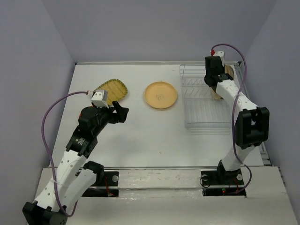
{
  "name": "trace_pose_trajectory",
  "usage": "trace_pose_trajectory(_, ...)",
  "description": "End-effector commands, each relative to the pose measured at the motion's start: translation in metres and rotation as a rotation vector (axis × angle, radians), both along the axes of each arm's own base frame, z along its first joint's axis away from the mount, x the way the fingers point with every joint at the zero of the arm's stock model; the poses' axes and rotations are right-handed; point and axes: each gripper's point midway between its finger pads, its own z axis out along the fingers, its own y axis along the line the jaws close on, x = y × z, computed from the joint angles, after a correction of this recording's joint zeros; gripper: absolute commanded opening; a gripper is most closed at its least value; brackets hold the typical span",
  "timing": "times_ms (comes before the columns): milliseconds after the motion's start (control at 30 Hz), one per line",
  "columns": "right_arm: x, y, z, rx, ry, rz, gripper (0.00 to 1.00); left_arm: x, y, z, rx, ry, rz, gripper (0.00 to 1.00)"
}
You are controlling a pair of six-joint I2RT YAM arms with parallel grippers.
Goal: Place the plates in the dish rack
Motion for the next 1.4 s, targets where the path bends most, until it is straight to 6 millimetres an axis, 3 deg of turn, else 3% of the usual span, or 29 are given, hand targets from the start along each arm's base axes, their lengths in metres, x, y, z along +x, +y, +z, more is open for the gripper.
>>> trace_pose_trajectory(0, 0.005, 0.007, 0.045, 0.066, -0.148, 0.014, 0.07, 0.006, -0.006, 0.006, -0.026, -0.012, -0.016, 0.88)
trace_pose_trajectory(167, 0.010, 0.014, 0.005, 0.139, -0.097, 0.018, 0.07, 0.011, -0.009, 0.002, -0.075, 0.040, 0.009, 0.88)
trace_pose_trajectory(300, 0.012, 0.011, -0.007, 0.202, -0.095, 0.017, 0.09, 0.019, -0.015, 0.004, -0.146, 0.067, 0.025, 0.88)
trace_pose_trajectory(367, 0.013, 0.014, -0.007, 0.219, -0.103, 0.023, 0.22, 0.026, -0.019, -0.009, -0.163, 0.116, 0.036, 0.87)
trace_pose_trajectory(400, 0.012, 0.016, -0.006, 0.233, -0.105, 0.028, 0.45, 0.032, -0.022, -0.006, -0.203, 0.111, 0.052, 0.87)
trace_pose_trajectory(533, 0.007, 0.022, 0.016, 0.275, -0.152, 0.060, 0.67, 0.048, -0.027, -0.031, -0.247, 0.155, 0.134, 0.86)
trace_pose_trajectory(667, -0.008, 0.033, 0.051, 0.347, -0.222, 0.117, 0.68, 0.069, -0.027, -0.043, -0.247, 0.152, 0.238, 0.85)
trace_pose_trajectory(767, -0.021, 0.050, 0.060, 0.437, -0.242, 0.190, 0.69, 0.084, -0.031, -0.054, -0.227, 0.174, 0.274, 0.84)
trace_pose_trajectory(800, -0.031, 0.054, 0.074, 0.466, -0.275, 0.220, 0.69, 0.088, -0.033, -0.056, -0.223, 0.178, 0.278, 0.84)
trace_pose_trajectory(867, -0.045, 0.077, 0.069, 0.558, -0.267, 0.302, 0.69, 0.099, -0.040, -0.065, -0.206, 0.191, 0.286, 0.84)
trace_pose_trajectory(900, -0.057, 0.083, 0.083, 0.603, -0.312, 0.331, 0.69, 0.102, -0.043, -0.066, -0.204, 0.194, 0.285, 0.83)
trace_pose_trajectory(933, -0.065, 0.101, 0.085, 0.654, -0.312, 0.405, 0.69, 0.109, -0.047, -0.063, -0.206, 0.187, 0.284, 0.83)
trace_pose_trajectory(967, -0.076, 0.110, 0.067, 0.686, -0.283, 0.430, 0.69, 0.115, -0.051, -0.075, -0.181, 0.208, 0.287, 0.83)
trace_pose_trajectory(1000, -0.090, 0.129, 0.085, 0.748, -0.336, 0.507, 0.69, 0.123, -0.056, -0.084, -0.162, 0.227, 0.291, 0.81)
trace_pose_trajectory(1033, -0.099, 0.141, 0.085, 0.786, -0.337, 0.551, 0.69, 0.127, -0.059, -0.089, -0.149, 0.233, 0.290, 0.81)
trace_pose_trajectory(1067, -0.110, 0.151, 0.068, 0.815, -0.308, 0.573, 0.69, 0.132, -0.062, -0.094, -0.136, 0.243, 0.287, 0.80)
trace_pose_trajectory(1133, -0.132, 0.179, 0.079, 0.879, -0.346, 0.667, 0.69, 0.145, -0.072, -0.109, -0.116, 0.273, 0.277, 0.78)
trace_pose_trajectory(1233, -0.158, 0.214, 0.062, 0.930, -0.286, 0.762, 0.69, 0.160, -0.088, -0.121, -0.104, 0.300, 0.252, 0.76)
trace_pose_trajectory(1300, -0.168, 0.224, 0.052, 0.944, -0.248, 0.788, 0.69, 0.173, -0.095, -0.117, -0.102, 0.288, 0.242, 0.75)
trace_pose_trajectory(1333, -0.173, 0.230, 0.049, 0.953, -0.236, 0.802, 0.69, 0.176, -0.096, -0.134, -0.070, 0.321, 0.248, 0.74)
trace_pose_trajectory(1367, -0.174, 0.230, 0.048, 0.961, -0.235, 0.800, 0.69, 0.181, -0.097, -0.138, -0.058, 0.325, 0.252, 0.74)
